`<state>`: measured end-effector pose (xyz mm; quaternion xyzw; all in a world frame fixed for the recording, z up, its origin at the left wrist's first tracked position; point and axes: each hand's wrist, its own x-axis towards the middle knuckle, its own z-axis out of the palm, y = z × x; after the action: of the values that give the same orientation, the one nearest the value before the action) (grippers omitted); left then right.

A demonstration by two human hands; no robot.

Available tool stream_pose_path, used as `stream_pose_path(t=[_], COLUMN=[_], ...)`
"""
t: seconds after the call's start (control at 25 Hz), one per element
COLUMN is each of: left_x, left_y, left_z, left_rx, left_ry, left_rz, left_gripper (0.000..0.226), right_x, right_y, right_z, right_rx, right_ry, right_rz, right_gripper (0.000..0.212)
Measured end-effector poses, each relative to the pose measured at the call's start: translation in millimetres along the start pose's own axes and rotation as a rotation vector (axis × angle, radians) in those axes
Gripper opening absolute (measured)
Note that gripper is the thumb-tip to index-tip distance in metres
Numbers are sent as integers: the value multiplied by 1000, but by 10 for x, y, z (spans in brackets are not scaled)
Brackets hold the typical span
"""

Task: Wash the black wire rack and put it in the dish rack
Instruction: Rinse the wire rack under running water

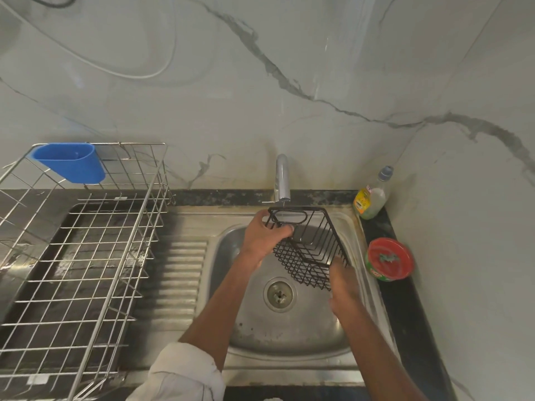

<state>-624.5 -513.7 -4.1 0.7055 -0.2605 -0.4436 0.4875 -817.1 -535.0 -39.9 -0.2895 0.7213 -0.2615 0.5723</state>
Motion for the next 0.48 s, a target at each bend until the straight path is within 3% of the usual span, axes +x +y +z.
stream_pose_path(t=[0.16,0.28,0.36,0.48], left_x=[2,21,58,95], left_y=[126,206,230,249], left_z=[15,63,119,160], left_rx=[-43,-20,21,63], left_ry=[-53,-137,-190,-232], left_rz=[-6,1,-3,-13], left_gripper=[82,74,72,63], right_x=[-94,-77,-117,-193], right_y=[-119,-174,-235,-278], right_z=[-113,-300,-342,-367], right_rx=[-298,-397,-420,-157], right_ry=[198,140,27,-120], right_rz=[-397,-677,-707,-665], right_gripper=[62,76,59,21])
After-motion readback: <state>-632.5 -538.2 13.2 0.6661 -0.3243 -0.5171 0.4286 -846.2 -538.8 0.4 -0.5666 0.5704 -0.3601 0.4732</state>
